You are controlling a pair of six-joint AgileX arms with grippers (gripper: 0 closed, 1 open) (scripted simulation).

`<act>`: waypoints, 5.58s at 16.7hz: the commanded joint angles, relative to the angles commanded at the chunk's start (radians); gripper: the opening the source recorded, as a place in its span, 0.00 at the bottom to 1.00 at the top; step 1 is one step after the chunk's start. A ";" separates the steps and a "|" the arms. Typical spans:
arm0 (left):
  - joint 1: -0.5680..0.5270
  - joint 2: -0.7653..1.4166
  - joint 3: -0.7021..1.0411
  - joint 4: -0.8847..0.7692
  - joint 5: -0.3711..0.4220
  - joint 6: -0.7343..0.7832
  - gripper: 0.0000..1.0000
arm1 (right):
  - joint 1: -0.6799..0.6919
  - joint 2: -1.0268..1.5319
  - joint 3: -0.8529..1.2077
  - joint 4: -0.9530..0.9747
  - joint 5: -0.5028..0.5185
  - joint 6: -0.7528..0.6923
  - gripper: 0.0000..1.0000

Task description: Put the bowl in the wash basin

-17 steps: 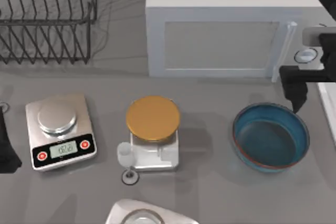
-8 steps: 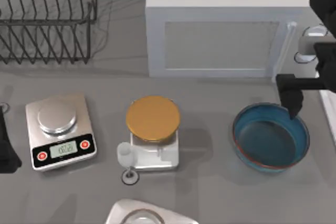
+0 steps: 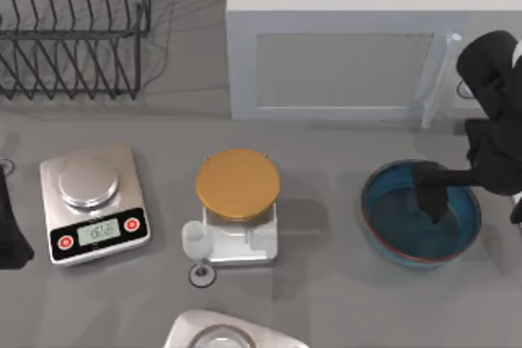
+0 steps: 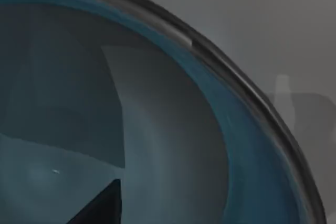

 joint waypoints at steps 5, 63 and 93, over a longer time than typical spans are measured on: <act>0.000 0.000 0.000 0.000 0.000 0.000 1.00 | 0.000 0.001 -0.001 0.002 0.000 0.000 0.92; 0.000 0.000 0.000 0.000 0.000 0.000 1.00 | -0.739 -0.225 -0.190 0.606 -0.174 -0.175 0.00; 0.000 0.000 0.000 0.000 0.000 0.000 1.00 | -0.795 -0.009 -0.596 2.093 -0.522 -0.264 0.00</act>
